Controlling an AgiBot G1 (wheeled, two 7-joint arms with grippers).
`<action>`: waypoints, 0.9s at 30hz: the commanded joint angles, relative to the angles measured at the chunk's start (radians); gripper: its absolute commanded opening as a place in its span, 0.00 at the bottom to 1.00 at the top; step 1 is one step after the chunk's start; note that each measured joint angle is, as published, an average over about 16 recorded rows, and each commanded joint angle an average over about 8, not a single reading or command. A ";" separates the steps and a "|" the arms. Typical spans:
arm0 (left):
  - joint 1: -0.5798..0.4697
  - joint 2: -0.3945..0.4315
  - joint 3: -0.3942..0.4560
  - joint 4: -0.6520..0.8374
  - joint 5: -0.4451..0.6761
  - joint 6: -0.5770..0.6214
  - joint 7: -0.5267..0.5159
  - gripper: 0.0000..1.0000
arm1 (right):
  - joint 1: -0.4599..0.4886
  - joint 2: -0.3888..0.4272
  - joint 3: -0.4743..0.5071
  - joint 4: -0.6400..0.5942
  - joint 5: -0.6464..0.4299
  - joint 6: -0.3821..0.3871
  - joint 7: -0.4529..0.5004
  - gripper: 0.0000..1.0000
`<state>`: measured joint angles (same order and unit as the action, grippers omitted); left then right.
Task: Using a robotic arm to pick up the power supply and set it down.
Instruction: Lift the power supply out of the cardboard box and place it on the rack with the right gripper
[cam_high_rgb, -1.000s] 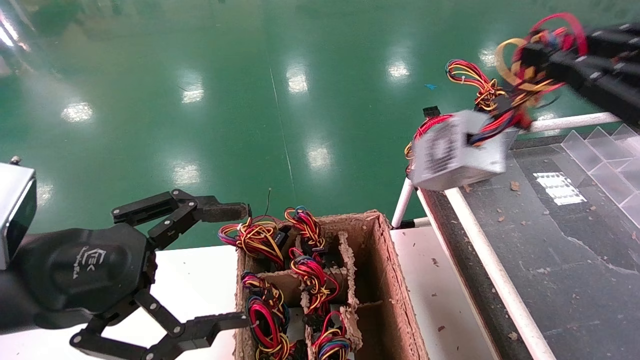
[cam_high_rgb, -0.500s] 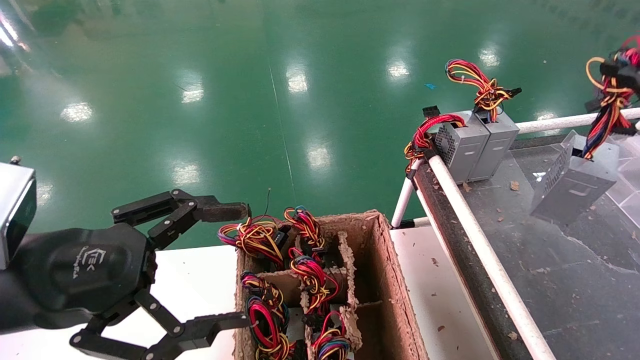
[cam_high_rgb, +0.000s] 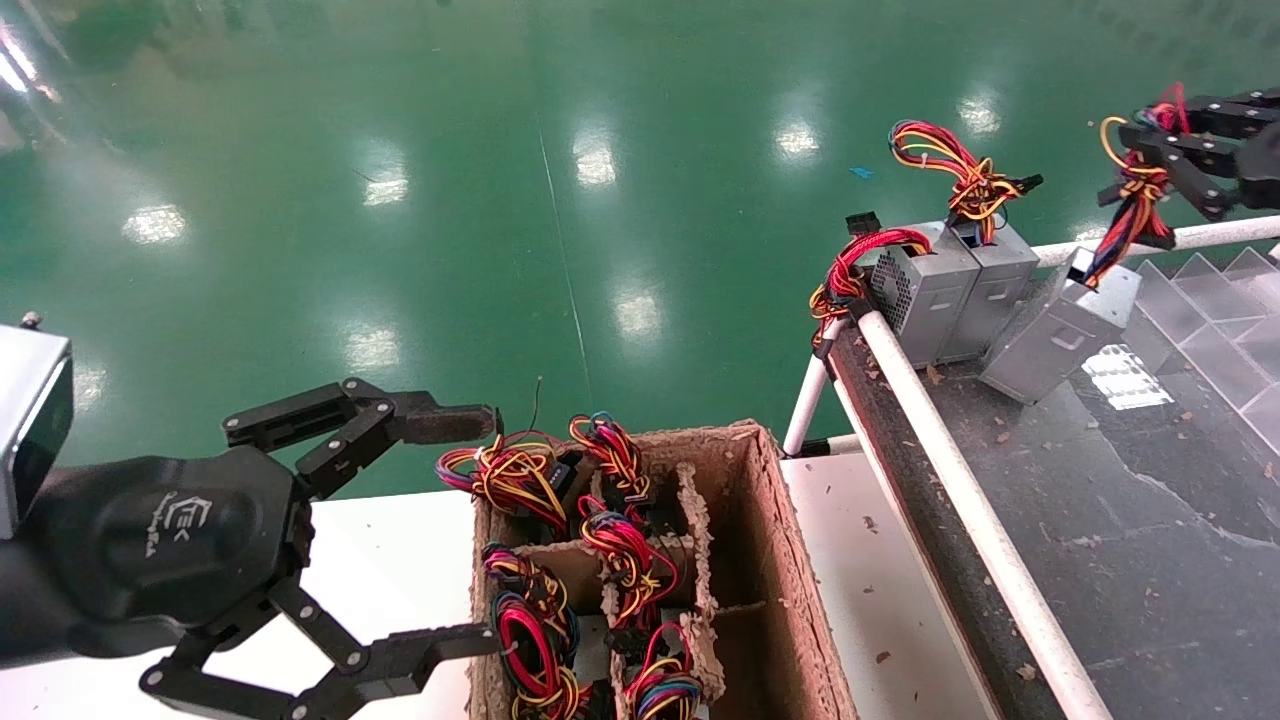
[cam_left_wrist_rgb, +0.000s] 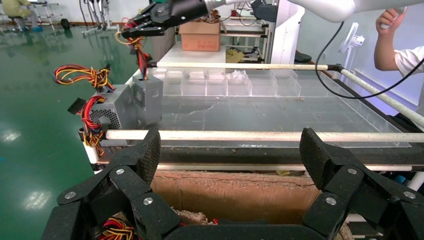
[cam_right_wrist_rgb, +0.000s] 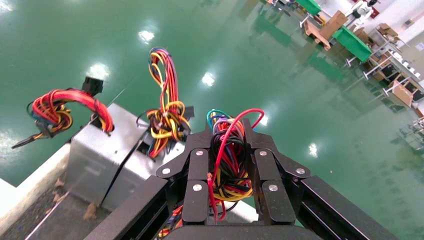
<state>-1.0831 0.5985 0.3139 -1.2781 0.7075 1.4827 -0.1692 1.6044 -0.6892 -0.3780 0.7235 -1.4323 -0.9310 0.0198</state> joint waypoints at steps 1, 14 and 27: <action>0.000 0.000 0.000 0.000 0.000 0.000 0.000 1.00 | 0.038 -0.031 -0.014 -0.043 -0.025 0.004 -0.012 0.00; 0.000 0.000 0.001 0.000 0.000 0.000 0.000 1.00 | 0.183 -0.158 -0.050 -0.254 -0.092 0.050 -0.112 0.00; 0.000 0.000 0.001 0.000 -0.001 0.000 0.001 1.00 | 0.269 -0.257 -0.052 -0.462 -0.100 0.111 -0.213 0.73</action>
<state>-1.0833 0.5981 0.3150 -1.2781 0.7068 1.4823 -0.1687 1.8709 -0.9427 -0.4299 0.2666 -1.5327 -0.8237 -0.1934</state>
